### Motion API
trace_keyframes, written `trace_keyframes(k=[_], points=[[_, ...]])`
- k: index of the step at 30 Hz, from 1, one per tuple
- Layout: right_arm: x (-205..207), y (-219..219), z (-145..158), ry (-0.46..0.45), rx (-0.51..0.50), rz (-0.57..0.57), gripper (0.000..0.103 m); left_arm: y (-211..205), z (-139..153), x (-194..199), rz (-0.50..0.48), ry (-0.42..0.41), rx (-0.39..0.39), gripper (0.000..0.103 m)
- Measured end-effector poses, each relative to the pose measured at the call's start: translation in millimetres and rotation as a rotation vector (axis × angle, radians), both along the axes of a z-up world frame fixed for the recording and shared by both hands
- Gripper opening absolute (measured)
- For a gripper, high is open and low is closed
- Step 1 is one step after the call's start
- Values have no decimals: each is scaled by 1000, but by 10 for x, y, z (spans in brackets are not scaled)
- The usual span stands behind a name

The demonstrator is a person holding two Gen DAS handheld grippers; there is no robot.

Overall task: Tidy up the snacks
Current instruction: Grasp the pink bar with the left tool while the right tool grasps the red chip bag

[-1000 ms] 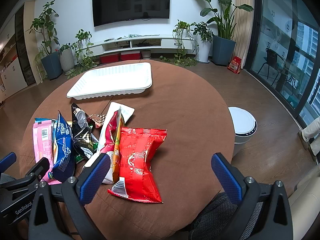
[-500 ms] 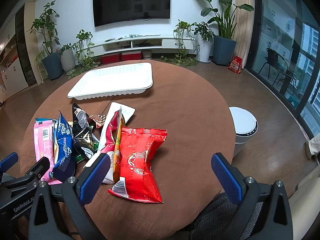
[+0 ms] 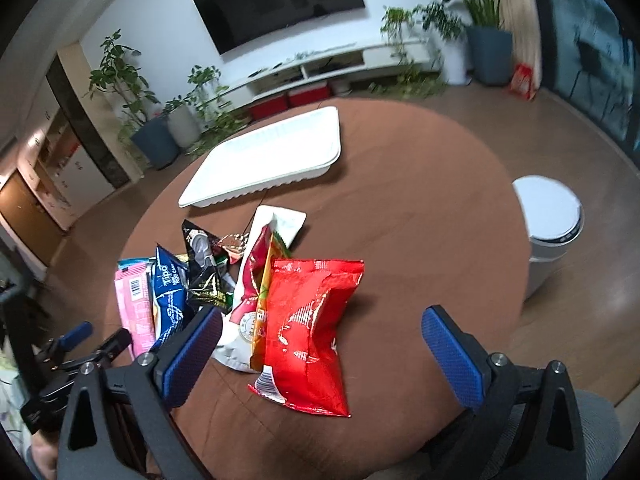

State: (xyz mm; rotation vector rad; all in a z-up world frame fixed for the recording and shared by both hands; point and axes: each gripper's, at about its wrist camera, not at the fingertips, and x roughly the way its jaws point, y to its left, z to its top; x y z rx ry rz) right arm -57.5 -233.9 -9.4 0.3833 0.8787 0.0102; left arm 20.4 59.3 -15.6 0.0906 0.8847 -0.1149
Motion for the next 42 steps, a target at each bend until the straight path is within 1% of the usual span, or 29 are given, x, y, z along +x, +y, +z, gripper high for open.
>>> trace_keyframes(k=[1, 3, 5, 7, 8, 9, 10, 11, 12, 13, 15, 17, 18, 20, 21, 22, 24, 25, 29, 32, 35, 40, 42], points=[[23, -24, -30, 12, 27, 19, 102, 7, 5, -5, -14, 1, -15, 102], [76, -34, -93, 41, 54, 49, 92, 12, 7, -11, -60, 15, -52, 102], [116, 3, -131, 67, 59, 70, 88, -13, -5, -36, -110, 18, -77, 101], [158, 21, -211, 98, 66, 91, 81, -50, 18, -25, -146, 10, -87, 95], [169, 27, -249, 111, 76, 97, 76, -67, 30, -16, -163, 10, -96, 93], [173, 18, -284, 119, 86, 100, 73, -90, 39, 2, -187, 10, -108, 84], [186, 12, -327, 127, 97, 101, 73, -127, 40, 27, -205, 14, -108, 74], [215, 7, -360, 132, 103, 100, 71, -179, 27, 58, -219, 27, -95, 70], [229, -4, -386, 135, 121, 101, 69, -227, 8, 84, -226, 41, -77, 66], [231, -13, -401, 133, 134, 101, 69, -270, -5, 107, -226, 48, -67, 66], [236, -28, -401, 126, 146, 94, 68, -308, -23, 143, -222, 53, -72, 66], [254, -19, -433, 125, 141, 92, 68, -311, -27, 191, -215, 60, -80, 62], [262, -17, -453, 127, 140, 89, 68, -292, -26, 200, -213, 63, -88, 59], [265, -33, -459, 137, 142, 90, 68, -246, -23, 211, -211, 78, -110, 47], [271, -23, -471, 145, 139, 94, 68, -247, -34, 229, -207, 83, -115, 37], [274, -10, -476, 152, 134, 100, 68, -235, -51, 243, -205, 87, -124, 36], [315, 27, -503, 164, 118, 115, 61, -213, -60, 238, -201, 89, -139, 35], [332, 38, -515, 168, 110, 120, 60, -209, -64, 232, -199, 90, -139, 35], [356, 44, -533, 173, 111, 116, 60, -186, -38, 188, -191, 79, -143, 35], [358, 35, -543, 174, 115, 111, 60, -178, -3, 104, -185, 63, -133, 35], [347, 55, -538, 173, 103, 113, 60, -167, -18, 26, -193, 71, -122, 36], [321, 68, -533, 172, 92, 122, 61, -175, -55, -87, -244, 86, -120, 45], [320, 73, -535, 172, 94, 122, 61, -213, -61, -141, -290, 86, -103, 45]])
